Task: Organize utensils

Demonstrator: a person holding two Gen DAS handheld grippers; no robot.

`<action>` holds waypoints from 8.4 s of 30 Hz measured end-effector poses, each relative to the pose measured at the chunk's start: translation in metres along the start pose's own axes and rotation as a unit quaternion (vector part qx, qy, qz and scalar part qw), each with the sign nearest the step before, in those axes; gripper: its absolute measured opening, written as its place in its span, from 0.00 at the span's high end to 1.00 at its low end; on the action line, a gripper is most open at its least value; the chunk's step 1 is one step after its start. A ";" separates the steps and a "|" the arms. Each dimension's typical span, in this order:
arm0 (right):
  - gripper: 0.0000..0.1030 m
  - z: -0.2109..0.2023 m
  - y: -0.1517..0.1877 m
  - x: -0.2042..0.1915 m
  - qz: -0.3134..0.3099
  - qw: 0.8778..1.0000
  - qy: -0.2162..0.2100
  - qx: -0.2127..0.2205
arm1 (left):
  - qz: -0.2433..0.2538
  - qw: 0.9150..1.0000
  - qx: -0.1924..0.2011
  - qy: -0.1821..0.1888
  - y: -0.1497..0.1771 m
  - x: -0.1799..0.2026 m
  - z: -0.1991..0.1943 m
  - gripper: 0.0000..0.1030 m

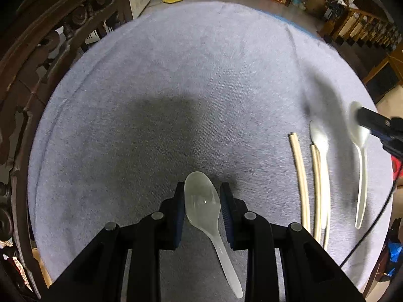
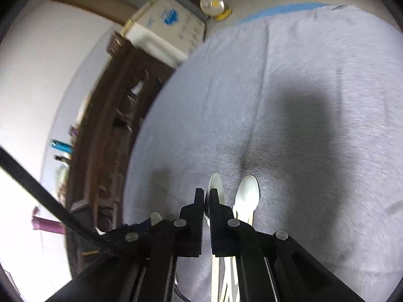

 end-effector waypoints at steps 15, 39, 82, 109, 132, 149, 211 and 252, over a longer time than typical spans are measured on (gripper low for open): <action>0.95 -0.174 0.108 -0.019 -0.044 0.969 -0.044 0.240 | -0.017 0.995 0.094 0.034 0.040 0.008 -0.089 0.73; 0.96 -0.251 0.275 -0.095 -0.101 0.871 -0.111 0.468 | -0.034 0.970 0.231 0.067 0.120 0.050 -0.205 0.73; 0.95 -0.168 0.281 -0.077 -0.113 0.911 -0.065 0.391 | -0.039 0.962 0.267 0.037 0.154 0.071 -0.171 0.73; 0.95 -0.146 0.291 -0.068 -0.129 0.922 -0.046 0.361 | -0.027 0.963 0.265 0.029 0.165 0.074 -0.156 0.73; 0.92 -0.140 0.305 -0.063 -0.132 0.930 -0.035 0.342 | -0.025 0.964 0.260 0.040 0.176 0.074 -0.157 0.72; 0.92 -0.164 0.304 -0.056 -0.114 0.926 -0.036 0.357 | -0.074 0.948 0.306 0.047 0.166 0.041 -0.200 0.41; 0.53 -0.180 0.290 -0.020 -0.054 0.943 0.000 0.327 | -0.036 0.972 0.093 0.212 0.114 0.029 -0.071 0.52; 0.53 -0.177 0.289 -0.015 -0.056 0.945 0.001 0.323 | -0.032 0.955 0.081 0.284 0.101 0.040 -0.091 0.38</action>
Point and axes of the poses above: each gripper's, at about its wrist camera, not at the fingertips, and z roughly the way its jaws point, x to its right, y to its underside, the point moved 4 cm from there along z, roughly the way its jaws point, and after that the axes turned 4 degrees about z, right-handed, at the moved point
